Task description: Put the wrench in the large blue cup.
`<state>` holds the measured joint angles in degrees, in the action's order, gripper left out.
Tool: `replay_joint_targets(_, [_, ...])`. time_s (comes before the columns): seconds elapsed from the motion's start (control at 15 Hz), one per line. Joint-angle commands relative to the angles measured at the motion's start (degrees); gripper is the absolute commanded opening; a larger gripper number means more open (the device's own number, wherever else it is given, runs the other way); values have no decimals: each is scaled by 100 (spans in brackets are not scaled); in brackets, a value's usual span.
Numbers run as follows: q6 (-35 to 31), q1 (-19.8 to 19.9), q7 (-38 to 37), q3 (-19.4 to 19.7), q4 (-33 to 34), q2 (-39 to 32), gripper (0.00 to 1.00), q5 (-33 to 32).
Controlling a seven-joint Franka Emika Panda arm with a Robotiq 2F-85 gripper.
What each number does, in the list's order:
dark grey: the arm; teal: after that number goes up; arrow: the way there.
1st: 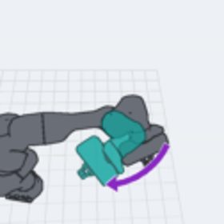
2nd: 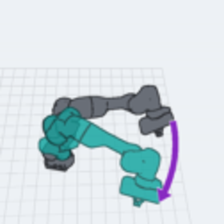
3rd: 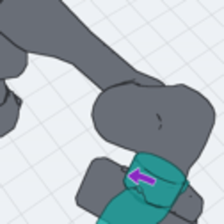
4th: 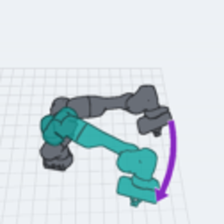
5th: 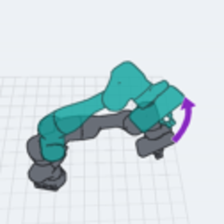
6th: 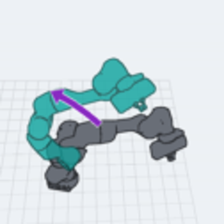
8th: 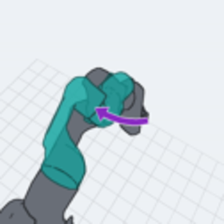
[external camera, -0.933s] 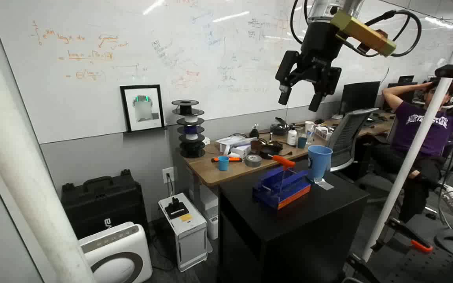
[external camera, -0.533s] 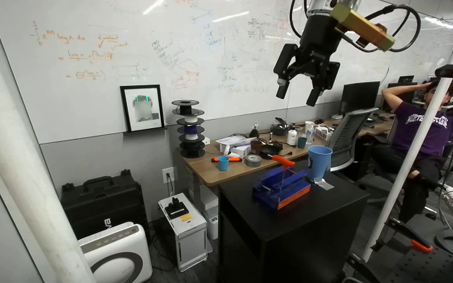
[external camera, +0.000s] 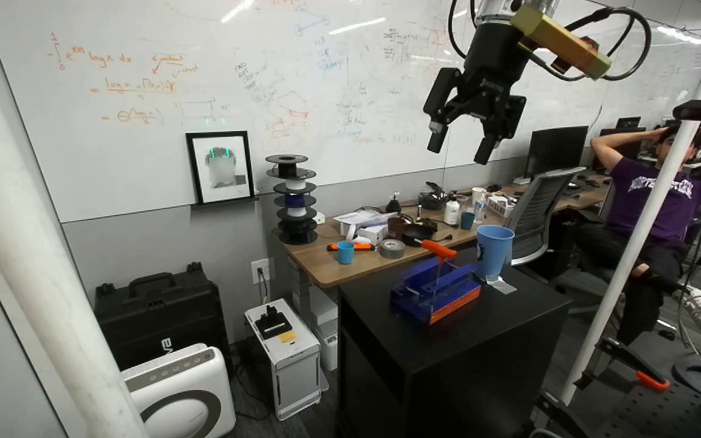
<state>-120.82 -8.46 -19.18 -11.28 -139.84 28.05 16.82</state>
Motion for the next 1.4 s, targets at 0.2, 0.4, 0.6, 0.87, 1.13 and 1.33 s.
replay_joint_targets(0.2, [129, -16, 249, 68, 66, -141, 100, -50])
replay_joint_targets(0.4, [106, 82, 532, 126, 30, -386, 100, -333])
replay_joint_targets(0.6, [-173, 266, 843, 223, -85, -715, 100, -923])
replay_joint_targets(0.87, [-492, 440, 1277, 441, -26, -1454, 100, -1498])
replay_joint_targets(1.13, [-1021, 444, 1709, 587, 144, -2370, 100, -1706])
replay_joint_targets(1.33, [-1480, 415, 1917, 603, 316, -2967, 100, -1770])
